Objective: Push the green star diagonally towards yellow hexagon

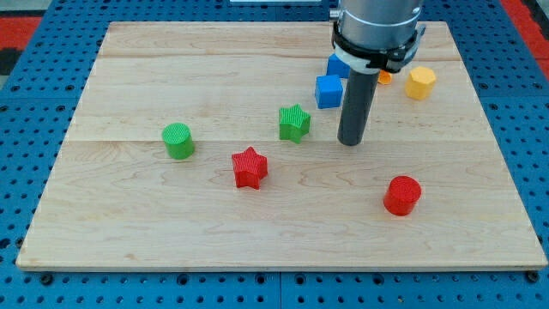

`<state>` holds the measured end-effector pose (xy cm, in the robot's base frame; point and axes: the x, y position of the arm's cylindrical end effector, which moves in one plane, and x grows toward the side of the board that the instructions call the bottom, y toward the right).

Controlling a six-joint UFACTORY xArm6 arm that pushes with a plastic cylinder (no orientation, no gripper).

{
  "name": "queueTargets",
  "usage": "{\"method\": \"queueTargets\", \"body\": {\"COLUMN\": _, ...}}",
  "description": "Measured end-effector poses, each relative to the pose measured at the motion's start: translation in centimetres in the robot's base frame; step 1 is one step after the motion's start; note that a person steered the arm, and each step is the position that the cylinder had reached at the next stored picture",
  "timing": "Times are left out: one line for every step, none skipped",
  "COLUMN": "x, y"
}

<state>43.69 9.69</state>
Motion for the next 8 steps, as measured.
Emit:
{"method": "queueTargets", "body": {"x": -0.9, "y": 0.0}}
{"method": "queueTargets", "body": {"x": -3.3, "y": 0.0}}
{"method": "queueTargets", "body": {"x": -5.7, "y": -1.6}}
{"method": "queueTargets", "body": {"x": -6.3, "y": -7.1}}
{"method": "queueTargets", "body": {"x": -5.4, "y": -11.5}}
{"method": "queueTargets", "body": {"x": -3.9, "y": -12.6}}
{"method": "queueTargets", "body": {"x": -2.2, "y": -10.2}}
{"method": "queueTargets", "body": {"x": -1.5, "y": -4.4}}
